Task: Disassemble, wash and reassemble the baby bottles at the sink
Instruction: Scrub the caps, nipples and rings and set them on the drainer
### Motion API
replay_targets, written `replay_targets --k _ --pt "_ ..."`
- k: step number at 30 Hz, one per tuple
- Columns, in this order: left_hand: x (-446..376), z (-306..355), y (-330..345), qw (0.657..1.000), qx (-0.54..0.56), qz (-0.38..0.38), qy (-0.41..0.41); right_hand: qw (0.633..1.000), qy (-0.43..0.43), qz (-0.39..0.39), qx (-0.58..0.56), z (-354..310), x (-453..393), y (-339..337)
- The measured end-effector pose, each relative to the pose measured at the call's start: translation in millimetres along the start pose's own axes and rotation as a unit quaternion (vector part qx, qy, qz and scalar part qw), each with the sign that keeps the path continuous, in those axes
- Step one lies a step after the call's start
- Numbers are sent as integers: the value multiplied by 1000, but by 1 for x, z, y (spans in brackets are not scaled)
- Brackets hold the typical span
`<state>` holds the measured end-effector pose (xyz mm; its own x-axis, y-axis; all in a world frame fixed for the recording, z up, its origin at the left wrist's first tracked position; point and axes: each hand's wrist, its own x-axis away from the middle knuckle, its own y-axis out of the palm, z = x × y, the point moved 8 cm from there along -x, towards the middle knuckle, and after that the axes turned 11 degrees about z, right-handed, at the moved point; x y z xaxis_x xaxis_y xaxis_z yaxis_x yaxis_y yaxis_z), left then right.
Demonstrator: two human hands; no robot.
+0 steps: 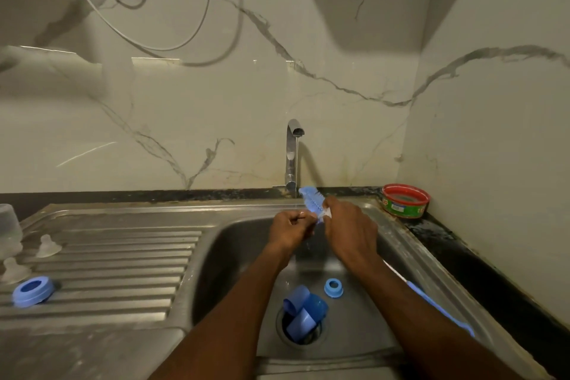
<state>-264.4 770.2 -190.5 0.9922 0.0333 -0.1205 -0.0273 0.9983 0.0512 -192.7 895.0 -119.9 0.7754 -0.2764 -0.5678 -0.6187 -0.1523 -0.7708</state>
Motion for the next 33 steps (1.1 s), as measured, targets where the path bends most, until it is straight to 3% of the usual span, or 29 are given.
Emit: replay_targets --k 2,5,7,13,15,17,19,21,23,27,31,33 --pt "-2 3 0 999 -25 6 27 1000 -9 27 6 3 -3 -8" --pt "-7 3 -19 992 -30 118 23 999 -23 30 -13 0 1 -9" --pt "-10 1 -27 989 -25 147 21 999 -35 21 -17 -5 7 -5" --pt "4 13 -5 999 6 -1 54 999 -22 29 -21 -6 -2 -6" --pt "2 10 -3 999 19 22 38 999 -16 23 -27 -5 -4 -6" --pt "-4 3 -11 994 62 86 -6 999 -15 23 -37 -4 -1 -5" --pt "-5 -5 -14 973 177 120 -88 999 -12 14 -38 -3 5 -2" --pt "-3 -8 -5 920 333 96 -184 999 1 9 -51 -2 8 -1" --pt "2 -9 10 883 394 39 -251 997 26 11 -70 0 6 -3" --pt "10 -10 30 925 280 -41 -253 992 64 6 -107 10 -2 -4" --pt "-4 -8 7 947 235 95 -195 997 27 2 -78 7 5 -9" --pt "-8 -10 -5 953 208 128 -182 998 6 1 -55 3 9 -12"
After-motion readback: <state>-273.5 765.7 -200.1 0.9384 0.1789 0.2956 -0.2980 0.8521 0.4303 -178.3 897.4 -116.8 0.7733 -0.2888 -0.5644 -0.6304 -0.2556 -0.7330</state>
